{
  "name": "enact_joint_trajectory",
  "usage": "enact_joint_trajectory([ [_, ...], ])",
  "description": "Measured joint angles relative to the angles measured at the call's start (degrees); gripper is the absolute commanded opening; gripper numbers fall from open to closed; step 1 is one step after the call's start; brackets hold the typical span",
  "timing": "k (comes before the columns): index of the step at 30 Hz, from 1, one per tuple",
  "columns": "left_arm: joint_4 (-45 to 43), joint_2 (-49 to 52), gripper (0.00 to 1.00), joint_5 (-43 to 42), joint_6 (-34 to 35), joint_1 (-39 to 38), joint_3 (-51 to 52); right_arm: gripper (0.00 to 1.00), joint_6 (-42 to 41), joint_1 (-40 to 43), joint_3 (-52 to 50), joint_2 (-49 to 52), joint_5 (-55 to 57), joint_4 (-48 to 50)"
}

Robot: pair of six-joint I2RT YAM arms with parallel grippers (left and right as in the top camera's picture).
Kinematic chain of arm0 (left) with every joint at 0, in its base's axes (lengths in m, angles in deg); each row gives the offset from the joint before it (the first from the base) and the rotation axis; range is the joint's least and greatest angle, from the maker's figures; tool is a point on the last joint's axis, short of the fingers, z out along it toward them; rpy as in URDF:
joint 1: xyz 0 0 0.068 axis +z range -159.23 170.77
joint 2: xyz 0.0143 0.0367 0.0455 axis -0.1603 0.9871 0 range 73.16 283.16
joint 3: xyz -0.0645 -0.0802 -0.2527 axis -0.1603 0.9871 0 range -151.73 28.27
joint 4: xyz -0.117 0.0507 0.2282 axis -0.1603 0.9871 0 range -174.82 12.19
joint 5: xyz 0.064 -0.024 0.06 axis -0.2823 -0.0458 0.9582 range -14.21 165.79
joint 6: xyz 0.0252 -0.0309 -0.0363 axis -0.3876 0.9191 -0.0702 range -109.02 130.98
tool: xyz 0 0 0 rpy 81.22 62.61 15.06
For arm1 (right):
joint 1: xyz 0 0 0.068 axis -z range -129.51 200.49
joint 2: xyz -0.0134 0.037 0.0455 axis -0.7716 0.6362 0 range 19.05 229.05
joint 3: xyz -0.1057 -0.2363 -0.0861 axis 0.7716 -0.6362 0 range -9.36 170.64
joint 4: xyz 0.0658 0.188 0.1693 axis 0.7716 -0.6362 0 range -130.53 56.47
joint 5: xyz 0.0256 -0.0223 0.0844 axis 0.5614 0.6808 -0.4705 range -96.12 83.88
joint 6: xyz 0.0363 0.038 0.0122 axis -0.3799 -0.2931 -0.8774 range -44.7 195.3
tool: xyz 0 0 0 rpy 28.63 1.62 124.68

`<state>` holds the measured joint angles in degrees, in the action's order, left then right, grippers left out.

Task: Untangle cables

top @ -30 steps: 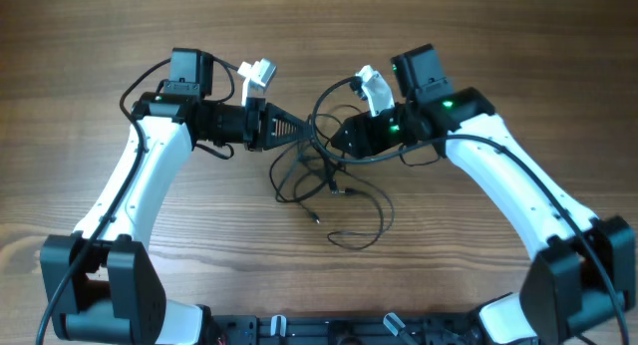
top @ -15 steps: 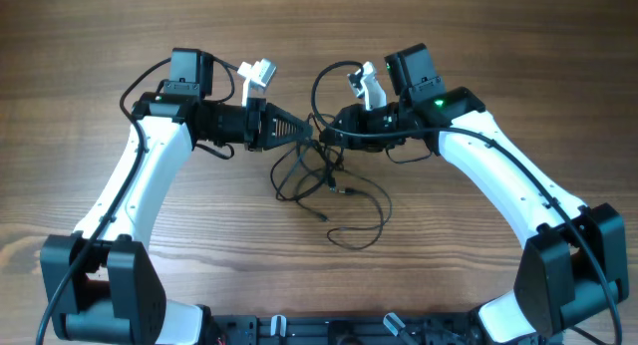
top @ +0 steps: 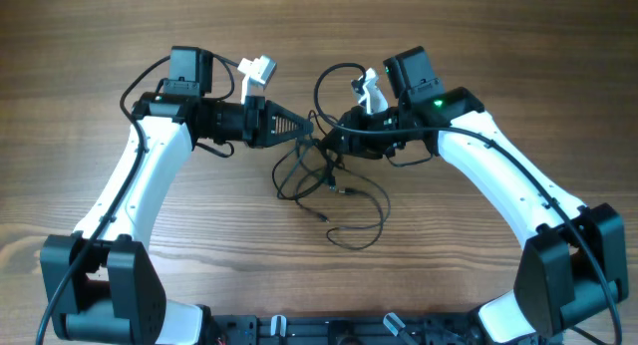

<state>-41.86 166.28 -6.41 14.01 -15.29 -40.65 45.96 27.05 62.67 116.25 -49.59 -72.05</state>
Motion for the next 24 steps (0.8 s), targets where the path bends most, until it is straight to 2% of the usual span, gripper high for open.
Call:
enact_joint_trajectory([
  [3, -0.72, 0.0, 0.04, -1.6, 0.0, 0.0, 0.0, 0.33, -0.44, -1.51, 0.0, 0.0, 0.52, 1.16],
  [6, -0.79, 0.0, 0.04, -1.99, 0.0, 0.0, 0.02, 0.08, -1.29, -3.06, 0.0, 0.0, 0.92, 2.69],
  [7, -0.81, 0.0, 0.04, -2.16, 0.0, 0.0, 0.02, 0.04, -1.77, -3.28, 0.0, 0.0, 1.22, 2.84],
  [12, 0.46, 0.0, 0.04, -0.72, -0.07, 0.0, 0.02, 0.05, -3.02, -3.3, 0.0, 0.0, 4.59, 2.86],
  [15, 5.05, 0.0, 0.04, 8.79, -0.31, 0.0, 0.07, 0.04, -3.43, -2.8, 0.0, 0.0, 7.69, 2.82],
  [18, 11.26, 0.0, 0.04, 22.56, -0.5, 0.0, 0.15, 0.05, -3.45, -0.22, 0.0, 0.0, 8.68, 2.82],
  [21, 16.02, 0.0, 0.04, 35.63, -0.42, 0.0, 0.2, 0.05, -2.47, 5.4, 0.0, 0.0, 7.85, 3.52],
  [24, 17.51, 0.0, 0.04, 41.94, -0.42, 0.0, 0.2, 0.05, -1.84, 11.74, -0.09, 0.0, 2.73, 6.93],
])
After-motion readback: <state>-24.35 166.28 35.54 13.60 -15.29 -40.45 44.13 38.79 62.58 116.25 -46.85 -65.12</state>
